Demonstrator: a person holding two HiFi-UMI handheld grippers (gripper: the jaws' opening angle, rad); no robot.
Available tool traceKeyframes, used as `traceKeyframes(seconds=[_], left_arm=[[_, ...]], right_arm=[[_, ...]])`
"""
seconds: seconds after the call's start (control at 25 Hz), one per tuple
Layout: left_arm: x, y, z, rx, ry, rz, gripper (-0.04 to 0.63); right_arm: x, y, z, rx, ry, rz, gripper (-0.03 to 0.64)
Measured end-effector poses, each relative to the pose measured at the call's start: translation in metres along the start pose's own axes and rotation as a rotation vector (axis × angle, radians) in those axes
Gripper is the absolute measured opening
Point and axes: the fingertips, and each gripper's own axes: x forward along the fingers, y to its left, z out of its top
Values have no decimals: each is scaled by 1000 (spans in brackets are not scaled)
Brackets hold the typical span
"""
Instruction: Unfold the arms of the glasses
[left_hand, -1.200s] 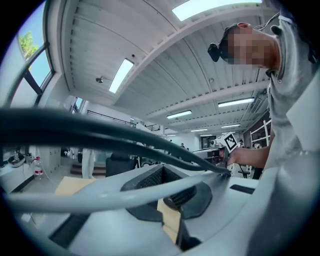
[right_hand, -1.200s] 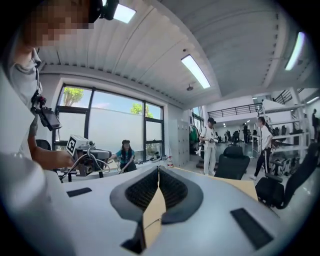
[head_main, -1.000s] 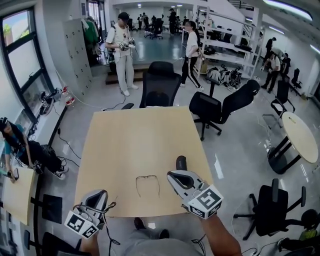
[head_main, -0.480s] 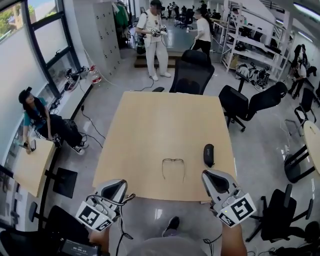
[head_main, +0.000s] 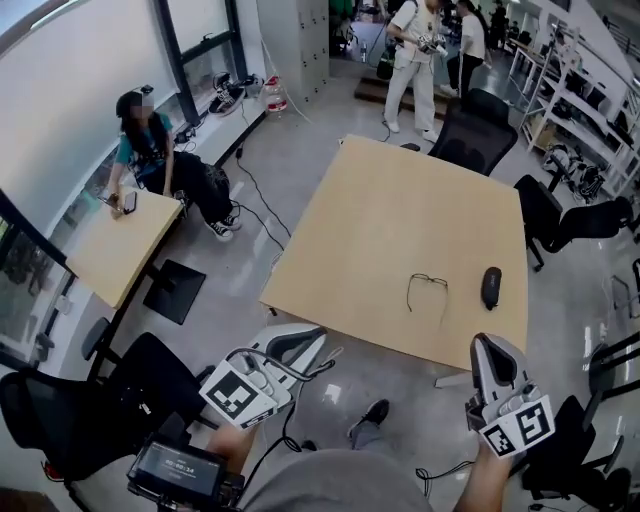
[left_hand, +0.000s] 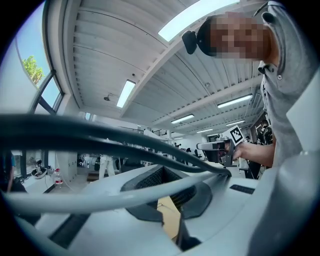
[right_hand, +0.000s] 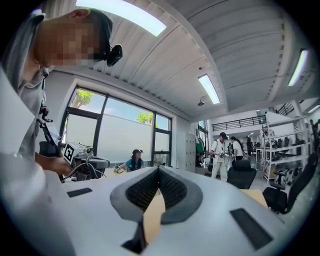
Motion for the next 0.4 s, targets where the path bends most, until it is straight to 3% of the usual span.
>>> traceKeyframes(seconds=[0.4], left_arm=[[-104, -17, 31, 16, -78, 0, 6]], right_arm=[[-27, 105, 21, -45, 4, -9, 9]])
